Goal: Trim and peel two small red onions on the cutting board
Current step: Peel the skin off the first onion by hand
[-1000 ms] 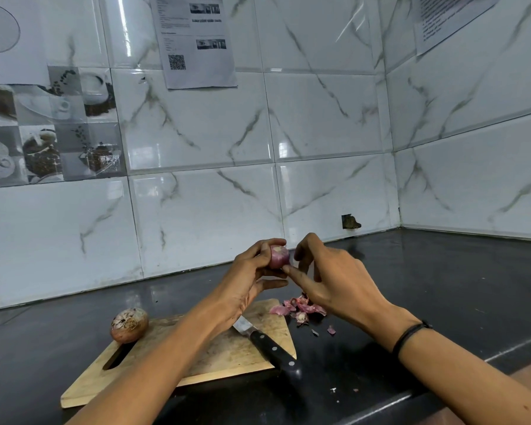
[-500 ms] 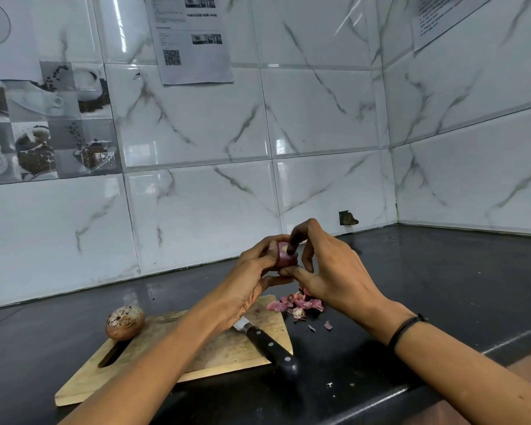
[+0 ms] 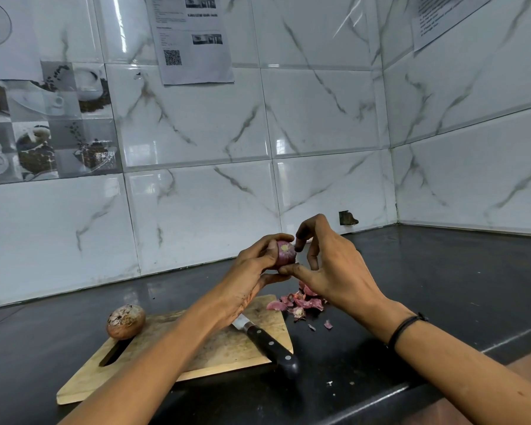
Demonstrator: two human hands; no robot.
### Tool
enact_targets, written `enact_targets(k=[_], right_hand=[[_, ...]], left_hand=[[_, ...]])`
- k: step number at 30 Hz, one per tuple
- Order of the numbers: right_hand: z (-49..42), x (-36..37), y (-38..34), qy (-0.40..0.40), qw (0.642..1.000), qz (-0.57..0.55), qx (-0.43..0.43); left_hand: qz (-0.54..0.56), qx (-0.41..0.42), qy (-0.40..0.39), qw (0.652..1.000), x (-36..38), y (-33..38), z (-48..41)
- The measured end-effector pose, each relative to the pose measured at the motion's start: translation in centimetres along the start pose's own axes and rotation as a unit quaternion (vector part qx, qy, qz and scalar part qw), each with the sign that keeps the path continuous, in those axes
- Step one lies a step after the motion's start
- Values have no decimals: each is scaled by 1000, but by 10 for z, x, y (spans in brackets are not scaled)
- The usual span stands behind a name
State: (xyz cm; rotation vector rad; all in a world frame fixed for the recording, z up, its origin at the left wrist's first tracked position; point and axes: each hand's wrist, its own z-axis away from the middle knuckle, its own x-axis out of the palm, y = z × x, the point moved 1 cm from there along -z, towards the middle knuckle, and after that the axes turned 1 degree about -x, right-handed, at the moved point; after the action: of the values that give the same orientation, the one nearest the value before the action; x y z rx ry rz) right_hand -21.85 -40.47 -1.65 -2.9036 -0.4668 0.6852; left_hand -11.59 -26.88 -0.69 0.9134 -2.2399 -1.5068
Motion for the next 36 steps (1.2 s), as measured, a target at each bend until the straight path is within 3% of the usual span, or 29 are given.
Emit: enact_targets(k=[19,28,36], right_hand=[[2,6,-3,-45,991,92,-89],[1,-1,2,-9,1000,14,6],[1,2,0,-21,1000,20,-11]], left_hand=[[-40,10,9,999,2,-4,0],[-9,-9,-1,1000,-1,-1,-1],[-7,-19,2,1000,0,-4,0]])
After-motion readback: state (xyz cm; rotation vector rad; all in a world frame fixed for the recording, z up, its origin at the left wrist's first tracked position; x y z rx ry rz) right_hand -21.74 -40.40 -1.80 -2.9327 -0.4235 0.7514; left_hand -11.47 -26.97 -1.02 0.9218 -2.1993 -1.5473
